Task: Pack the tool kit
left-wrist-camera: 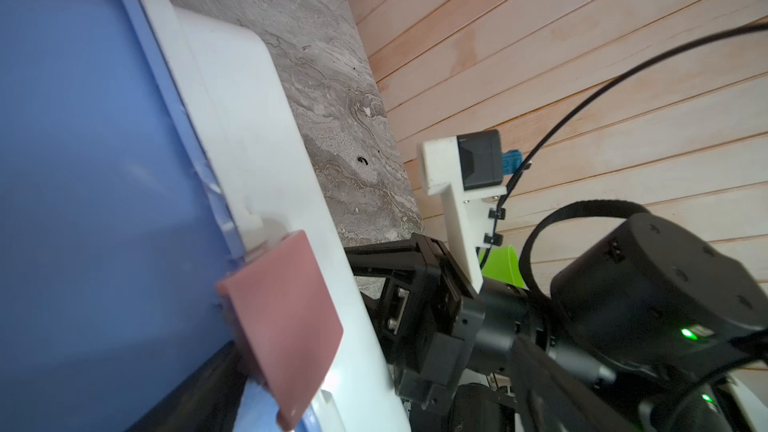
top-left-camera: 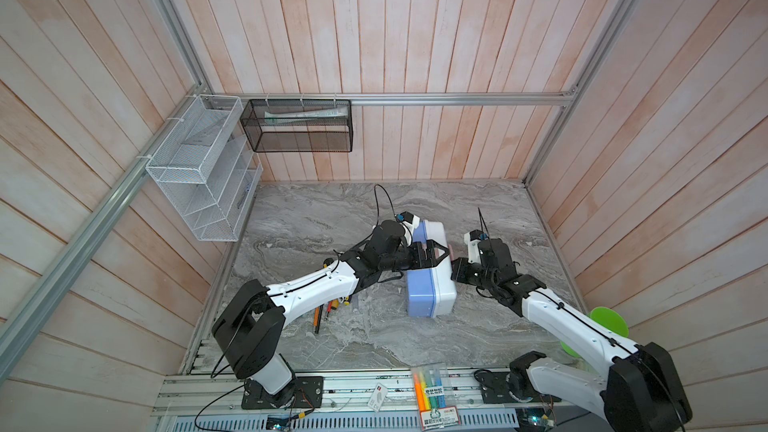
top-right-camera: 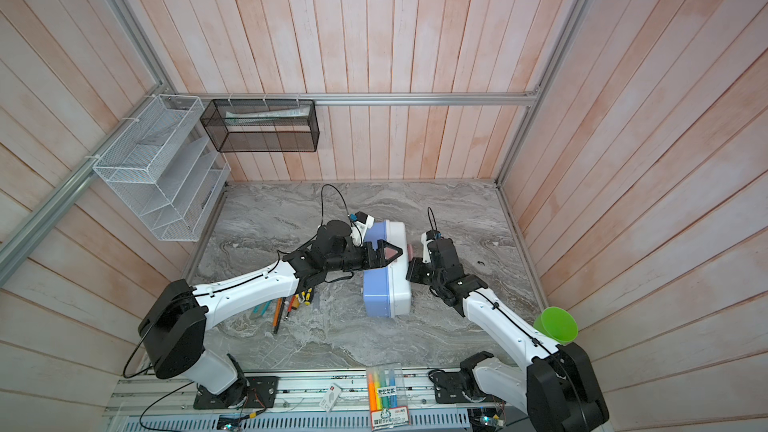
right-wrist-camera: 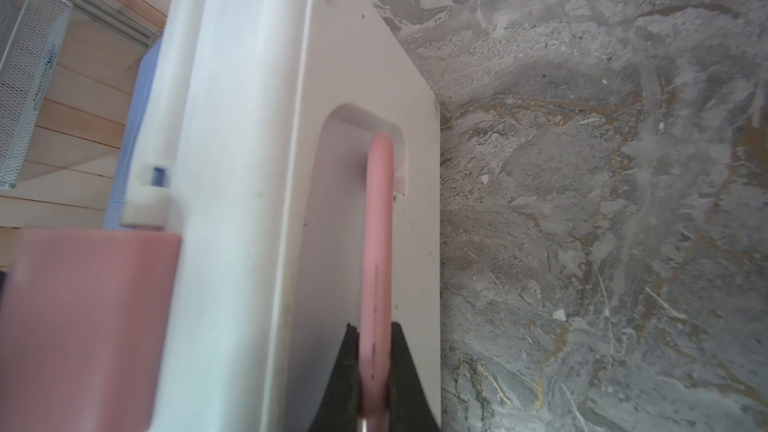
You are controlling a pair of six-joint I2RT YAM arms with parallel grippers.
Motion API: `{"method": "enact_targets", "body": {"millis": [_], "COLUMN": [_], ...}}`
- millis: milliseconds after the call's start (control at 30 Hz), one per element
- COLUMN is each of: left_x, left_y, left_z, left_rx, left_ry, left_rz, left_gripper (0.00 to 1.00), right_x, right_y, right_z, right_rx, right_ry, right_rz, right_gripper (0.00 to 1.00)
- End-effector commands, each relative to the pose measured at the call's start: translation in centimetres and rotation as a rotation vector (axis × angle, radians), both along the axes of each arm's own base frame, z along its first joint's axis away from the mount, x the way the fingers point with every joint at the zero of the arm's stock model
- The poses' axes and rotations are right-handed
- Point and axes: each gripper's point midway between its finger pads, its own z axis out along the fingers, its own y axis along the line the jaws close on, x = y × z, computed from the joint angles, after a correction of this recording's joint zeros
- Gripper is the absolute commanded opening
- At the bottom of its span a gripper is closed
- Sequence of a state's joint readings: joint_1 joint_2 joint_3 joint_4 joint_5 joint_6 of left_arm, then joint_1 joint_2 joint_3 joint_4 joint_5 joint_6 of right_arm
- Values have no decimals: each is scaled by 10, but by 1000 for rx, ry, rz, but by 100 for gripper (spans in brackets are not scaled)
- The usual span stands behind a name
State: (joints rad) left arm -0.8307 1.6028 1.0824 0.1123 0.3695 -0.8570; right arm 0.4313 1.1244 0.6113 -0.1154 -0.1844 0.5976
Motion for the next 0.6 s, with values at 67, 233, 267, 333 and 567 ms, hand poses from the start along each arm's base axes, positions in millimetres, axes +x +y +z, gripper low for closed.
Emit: {"method": "enact_targets", "body": {"millis": [67,233,267,333,567], "left_x": [-26,-8,-4,6,15], "left_y": [-1,28,36,56,110], "left_z": [-21,-5,-1,2,1], "left_rx": [42,100,101,116,192], "left_ry": [39,-50,-66,-84,-160], "left_rz": [-75,24,45,98,222], "left_gripper": [100,100,100,100,100], "right_x": [5,8,8,8,9], "right_y": [13,9,9,6,13], "right_z": [28,50,56,65,92], "right_rx": [19,27,30,33,51], "right_ry": [-91,-154,-170,-193,-232], "right_rz": [54,33,31,20,34], "right_gripper": [0,0,0,0,0]}}
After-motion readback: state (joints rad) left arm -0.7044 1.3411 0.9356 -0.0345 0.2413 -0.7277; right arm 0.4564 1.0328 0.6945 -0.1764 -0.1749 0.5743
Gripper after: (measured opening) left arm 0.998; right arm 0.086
